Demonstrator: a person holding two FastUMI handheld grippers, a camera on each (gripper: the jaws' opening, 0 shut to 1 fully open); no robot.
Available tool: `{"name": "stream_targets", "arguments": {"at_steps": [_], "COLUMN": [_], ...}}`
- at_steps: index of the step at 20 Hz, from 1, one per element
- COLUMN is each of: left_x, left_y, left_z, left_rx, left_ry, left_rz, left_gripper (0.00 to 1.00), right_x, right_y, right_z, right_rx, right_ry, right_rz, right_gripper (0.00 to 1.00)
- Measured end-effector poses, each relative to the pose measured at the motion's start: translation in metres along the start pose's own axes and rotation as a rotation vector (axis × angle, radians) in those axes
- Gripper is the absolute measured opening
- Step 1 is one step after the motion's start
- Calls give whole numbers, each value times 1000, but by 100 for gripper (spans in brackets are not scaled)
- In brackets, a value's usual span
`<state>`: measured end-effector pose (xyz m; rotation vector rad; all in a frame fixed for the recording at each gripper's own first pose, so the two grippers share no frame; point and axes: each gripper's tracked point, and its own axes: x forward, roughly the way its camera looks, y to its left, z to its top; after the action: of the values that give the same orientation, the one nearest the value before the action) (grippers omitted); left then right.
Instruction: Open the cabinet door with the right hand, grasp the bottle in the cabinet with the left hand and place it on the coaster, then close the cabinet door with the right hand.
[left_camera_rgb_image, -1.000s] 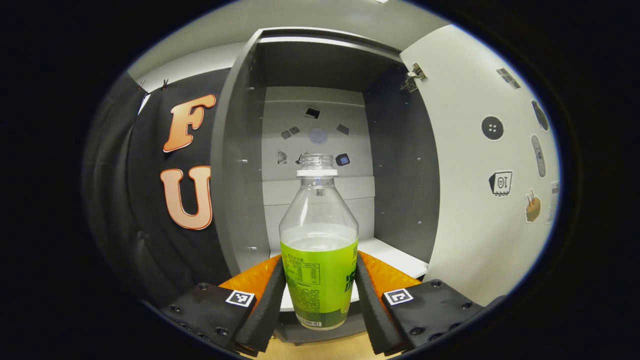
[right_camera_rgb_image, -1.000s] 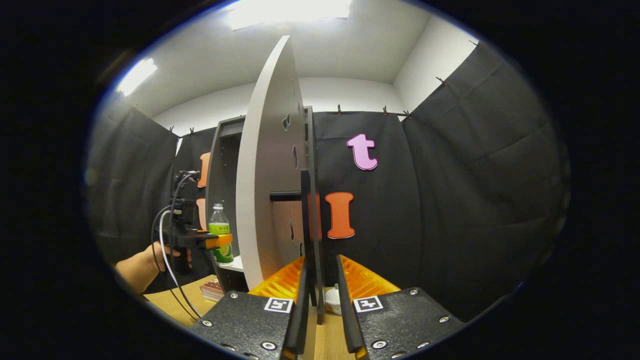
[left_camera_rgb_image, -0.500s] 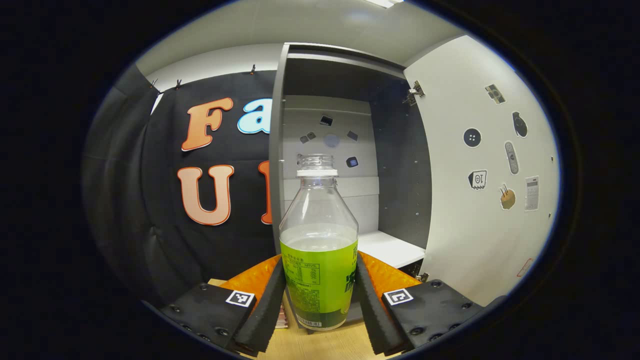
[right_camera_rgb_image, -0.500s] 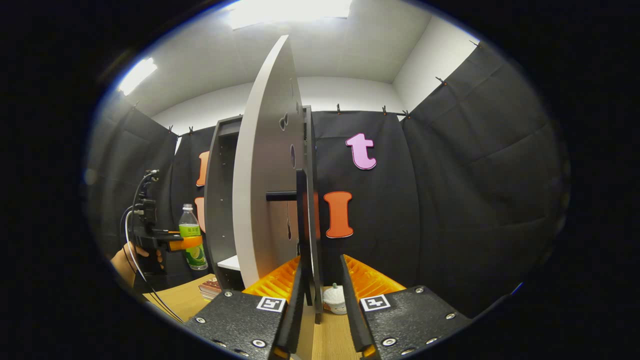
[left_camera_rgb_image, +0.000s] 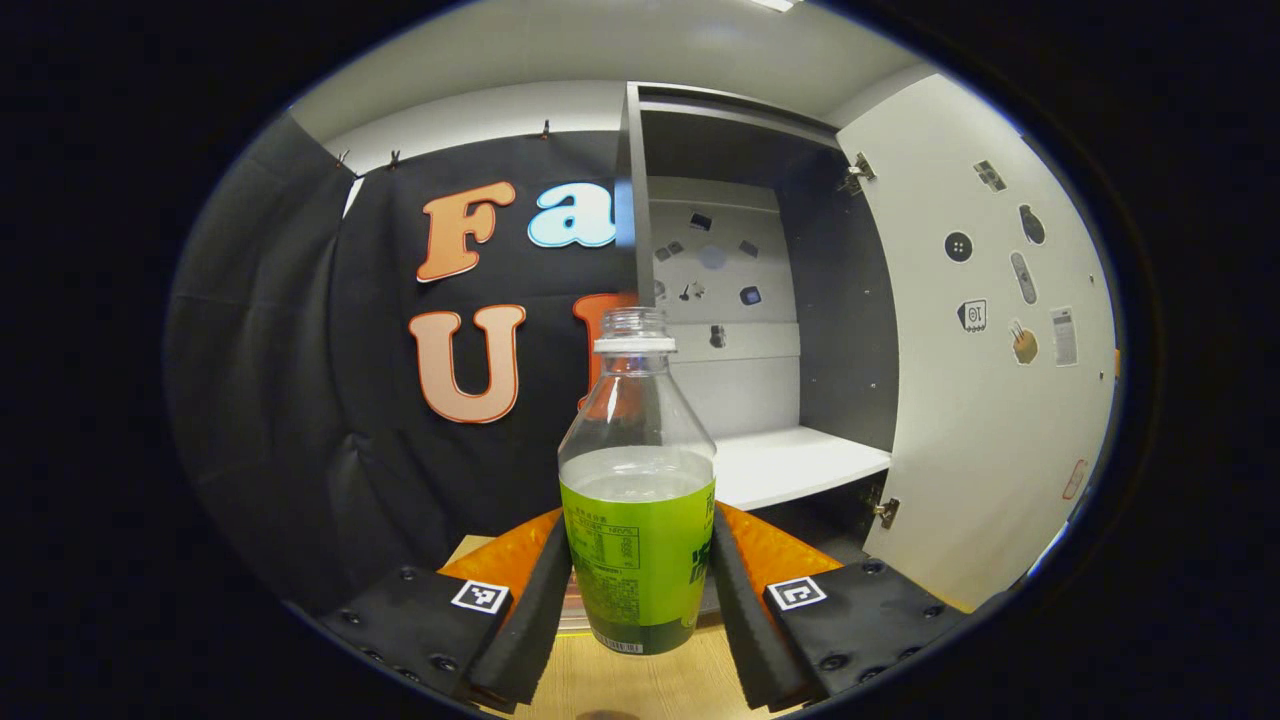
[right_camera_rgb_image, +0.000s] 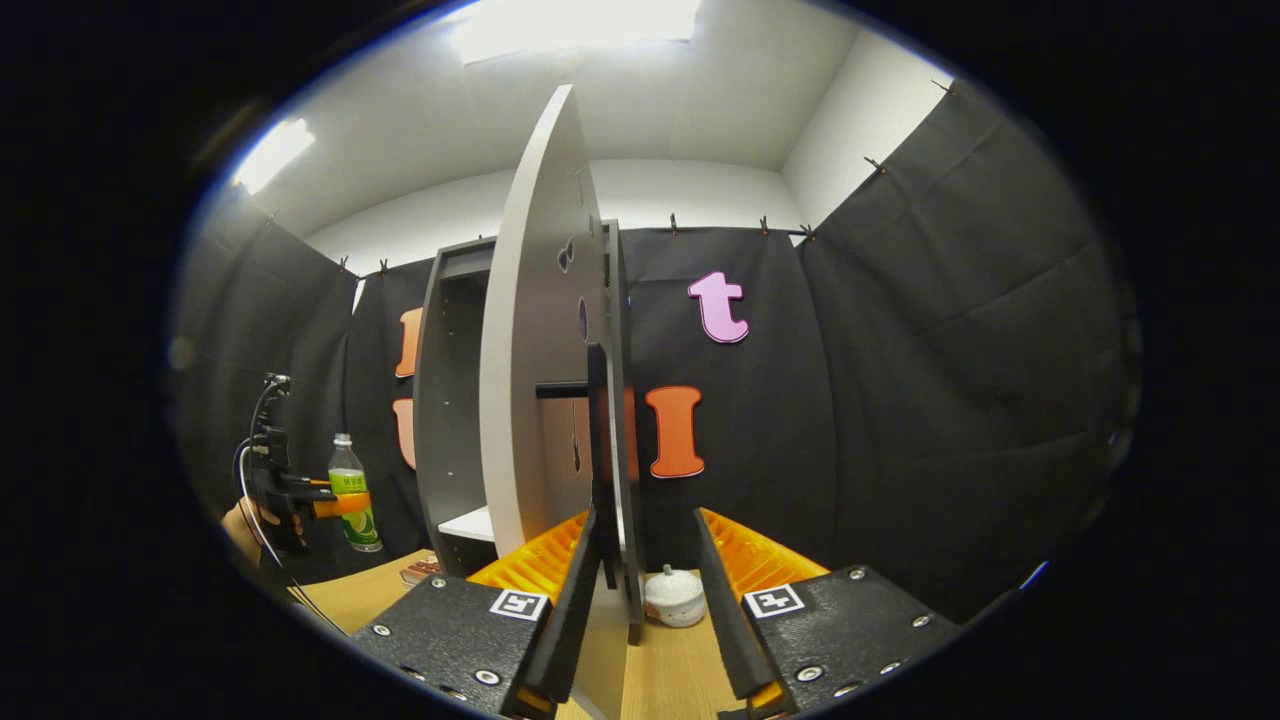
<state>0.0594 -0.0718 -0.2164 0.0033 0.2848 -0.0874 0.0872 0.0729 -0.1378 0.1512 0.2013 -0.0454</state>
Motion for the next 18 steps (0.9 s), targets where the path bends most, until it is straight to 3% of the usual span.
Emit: {"name": "stream_targets", "arguments": {"at_steps": [2,3,5,6,9,10,15,18], "left_x": [-6,-7,-12,-14,-21,-23,-29,-35], "left_y": [7,11,17,22,32,36,49,61], "left_z": [-20,-31,-47,-56,-88,-99,-162,-194], "left_rx": [-11,-17,-32,-44,-72,-77,-98,-108], "left_ry": [28,41,52,58,85,92,151,165], "left_rz": [9,13,23,28,39,48,57,79], "left_gripper": [78,78,79,79,80,80,80,80], "right_x": [-10,-16,-25,-29,-34,-35,-33,-33], "right_y": [-3,-4,-5,-6,-7,-10,-14,-21], "right_z": [2,4,7,8,8,7,6,8], "right_rx": [-5,-4,12,19,34,38,58,49], "right_ry": [0,-5,-20,-28,-35,-38,-38,-46], "right_rz": [-6,-10,-13,-12,-17,-20,-23,-40], "right_gripper": [60,57,65,61,61,65,61,66]}}
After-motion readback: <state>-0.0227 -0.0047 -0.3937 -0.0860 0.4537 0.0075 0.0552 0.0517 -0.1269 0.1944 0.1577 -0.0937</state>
